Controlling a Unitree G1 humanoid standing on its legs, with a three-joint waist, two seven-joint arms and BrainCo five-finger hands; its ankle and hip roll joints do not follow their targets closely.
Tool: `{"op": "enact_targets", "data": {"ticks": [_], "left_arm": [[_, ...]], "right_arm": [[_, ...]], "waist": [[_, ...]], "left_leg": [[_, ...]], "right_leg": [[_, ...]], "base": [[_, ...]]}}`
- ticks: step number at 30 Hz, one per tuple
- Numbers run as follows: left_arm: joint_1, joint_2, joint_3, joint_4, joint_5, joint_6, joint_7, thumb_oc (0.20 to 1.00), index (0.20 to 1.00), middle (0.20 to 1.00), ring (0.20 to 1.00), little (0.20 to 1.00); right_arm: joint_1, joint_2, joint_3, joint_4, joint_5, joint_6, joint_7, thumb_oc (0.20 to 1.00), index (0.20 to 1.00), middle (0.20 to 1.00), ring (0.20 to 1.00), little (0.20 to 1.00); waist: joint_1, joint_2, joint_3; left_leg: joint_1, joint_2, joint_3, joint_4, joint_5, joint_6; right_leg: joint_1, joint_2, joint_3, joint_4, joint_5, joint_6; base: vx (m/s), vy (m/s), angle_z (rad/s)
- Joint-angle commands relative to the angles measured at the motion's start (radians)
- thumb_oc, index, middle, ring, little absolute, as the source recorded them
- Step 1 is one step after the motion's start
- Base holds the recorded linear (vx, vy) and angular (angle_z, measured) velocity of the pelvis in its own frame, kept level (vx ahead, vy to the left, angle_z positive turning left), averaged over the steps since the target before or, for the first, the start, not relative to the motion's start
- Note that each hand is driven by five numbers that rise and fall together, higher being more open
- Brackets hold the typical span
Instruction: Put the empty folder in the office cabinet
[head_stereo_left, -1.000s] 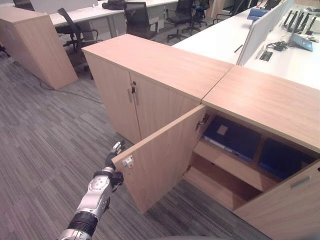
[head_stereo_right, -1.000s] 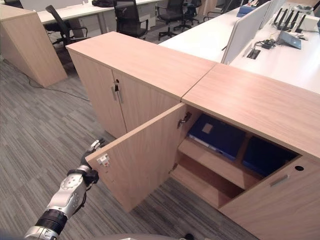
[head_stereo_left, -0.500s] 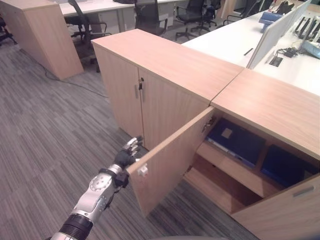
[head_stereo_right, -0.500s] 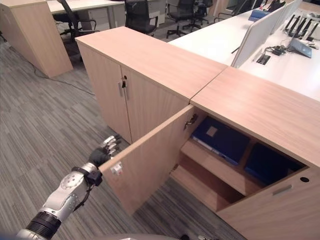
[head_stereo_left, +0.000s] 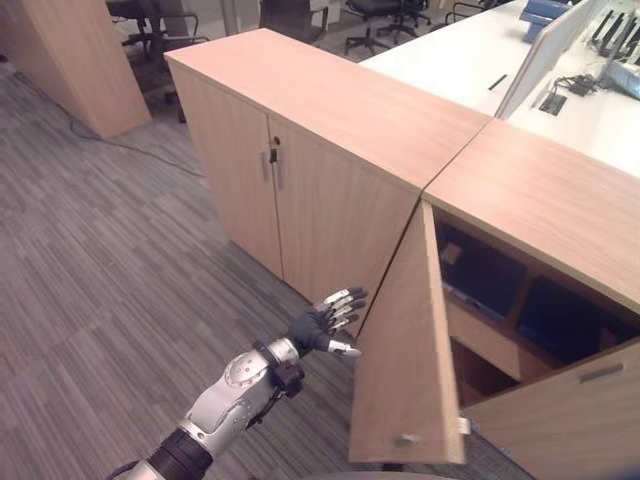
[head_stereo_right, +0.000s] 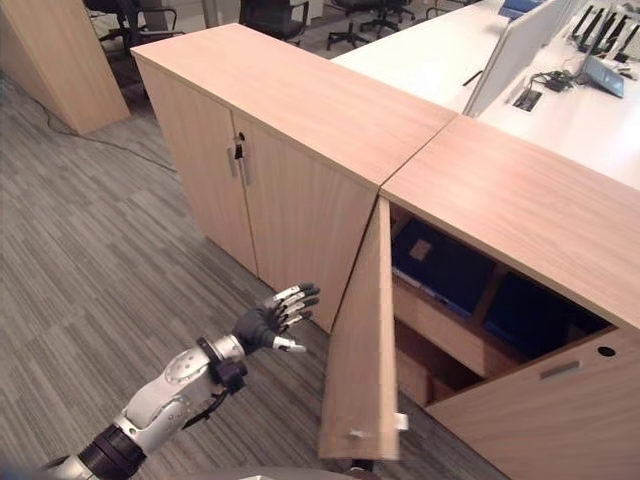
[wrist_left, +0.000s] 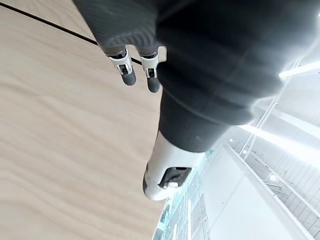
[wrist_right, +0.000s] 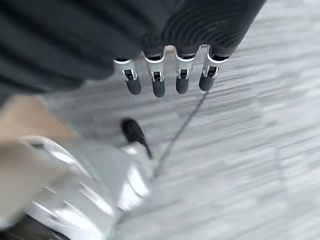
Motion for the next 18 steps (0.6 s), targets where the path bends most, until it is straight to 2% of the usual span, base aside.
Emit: {"op": "enact_targets", "data": {"ticks": [1, 4, 5, 6, 9, 10, 11, 14, 15, 16, 18], "left_arm": [[-0.052, -0.020, -0.046, -0.116, 0.006, -0.024, -0.032, 1.000, 1.000, 1.000, 1.000, 1.000], [-0.062, -0.009, -0.055, -0.115, 0.006, -0.022, -0.041, 1.000, 1.000, 1.000, 1.000, 1.000], [-0.077, -0.002, -0.060, -0.110, 0.005, -0.019, -0.043, 1.000, 1.000, 1.000, 1.000, 1.000], [-0.077, -0.002, -0.060, -0.109, 0.005, -0.020, -0.043, 1.000, 1.000, 1.000, 1.000, 1.000], [-0.094, -0.021, -0.062, -0.095, 0.004, -0.019, -0.013, 1.000, 1.000, 1.000, 1.000, 1.000], [-0.091, -0.017, -0.053, -0.096, 0.012, -0.016, -0.004, 1.000, 1.000, 1.000, 1.000, 1.000], [-0.091, -0.017, -0.053, -0.096, 0.012, -0.015, -0.004, 1.000, 1.000, 1.000, 1.000, 1.000], [-0.071, 0.004, -0.038, -0.102, 0.034, -0.011, -0.007, 1.000, 1.000, 1.000, 1.000, 1.000], [-0.064, 0.011, -0.035, -0.101, 0.040, -0.011, -0.010, 1.000, 1.000, 1.000, 1.000, 1.000], [-0.048, 0.021, -0.024, -0.103, 0.054, -0.005, -0.014, 1.000, 1.000, 1.000, 1.000, 1.000], [-0.046, 0.031, -0.018, -0.107, 0.055, -0.003, -0.021, 1.000, 1.000, 1.000, 1.000, 1.000]], "right_arm": [[0.024, -0.018, 0.083, 0.036, -0.077, 0.029, 0.048, 1.000, 1.000, 1.000, 1.000, 1.000], [0.023, -0.026, 0.100, 0.027, -0.095, 0.021, 0.053, 1.000, 1.000, 1.000, 1.000, 1.000], [0.010, -0.028, 0.113, 0.017, -0.095, 0.014, 0.045, 1.000, 1.000, 1.000, 1.000, 1.000], [0.009, -0.029, 0.113, 0.018, -0.095, 0.014, 0.045, 1.000, 1.000, 1.000, 1.000, 1.000], [-0.032, -0.007, 0.091, 0.011, -0.044, 0.023, 0.019, 1.000, 1.000, 1.000, 1.000, 1.000], [-0.030, 0.002, 0.064, 0.004, -0.012, 0.023, 0.004, 1.000, 1.000, 1.000, 1.000, 1.000], [-0.030, 0.002, 0.064, 0.004, -0.011, 0.023, 0.003, 1.000, 1.000, 1.000, 1.000, 1.000], [-0.047, 0.000, 0.047, 0.005, -0.004, 0.022, -0.008, 1.000, 1.000, 1.000, 1.000, 1.000], [-0.052, 0.002, 0.046, 0.002, 0.000, 0.020, -0.012, 1.000, 1.000, 1.000, 1.000, 1.000], [-0.085, 0.005, 0.051, -0.006, 0.003, 0.020, -0.013, 1.000, 1.000, 1.000, 1.000, 1.000], [-0.103, 0.006, 0.081, -0.013, -0.013, 0.018, -0.017, 1.000, 1.000, 1.000, 1.000, 1.000]], "waist": [[-0.013, 0.025, 0.018], [-0.023, 0.020, 0.033], [-0.021, 0.035, 0.044], [-0.019, 0.037, 0.046], [-0.004, 0.061, 0.042], [-0.001, 0.065, 0.031], [0.002, 0.064, 0.031], [0.022, 0.044, -0.002], [0.031, 0.030, -0.017], [0.051, 0.006, -0.036], [0.061, -0.005, -0.038]], "left_leg": [[-0.114, -0.096, -0.044, 0.003, -0.025, 0.117], [-0.131, -0.094, -0.026, 0.003, -0.019, 0.120], [-0.140, -0.068, -0.020, 0.003, -0.027, 0.118], [-0.138, -0.066, -0.019, 0.003, -0.028, 0.117], [-0.161, -0.042, 0.027, 0.003, -0.018, 0.120], [-0.172, -0.030, 0.060, 0.003, -0.013, 0.119], [-0.170, -0.031, 0.061, 0.003, -0.013, 0.119], [-0.184, -0.022, 0.109, 0.003, -0.001, 0.115], [-0.192, -0.021, 0.126, 0.003, 0.006, 0.114], [-0.197, -0.018, 0.153, 0.006, 0.019, 0.107], [-0.192, 0.004, 0.174, 0.008, 0.036, 0.091]], "right_leg": [[-0.049, -0.031, -0.023, 0.000, 0.027, 0.070], [-0.086, -0.034, -0.015, 0.008, 0.063, 0.080], [-0.084, -0.033, -0.024, 0.054, 0.036, 0.090], [-0.084, -0.032, -0.023, 0.057, 0.033, 0.089], [-0.025, -0.085, -0.089, 0.148, 0.002, 0.077], [0.018, -0.123, -0.111, 0.181, 0.008, 0.076], [0.018, -0.124, -0.109, 0.182, 0.008, 0.077], [0.076, -0.149, -0.145, 0.144, 0.059, 0.092], [0.097, -0.141, -0.155, 0.108, 0.074, 0.095], [0.108, -0.108, -0.166, 0.043, 0.065, 0.095], [0.096, -0.072, -0.163, 0.011, 0.021, 0.095]], "base": [[-0.09, 0.083, 0.10], [-0.14, 0.041, -0.10], [-0.13, 0.008, -0.23], [-0.14, -0.007, -0.24], [-0.19, 0.043, -0.51], [-0.15, 0.038, -1.10], [-0.12, 0.010, -0.83], [-0.06, -0.080, -0.53], [-0.08, -0.176, -1.26], [-0.08, -0.205, -1.30], [-0.03, -0.237, -1.34]]}}
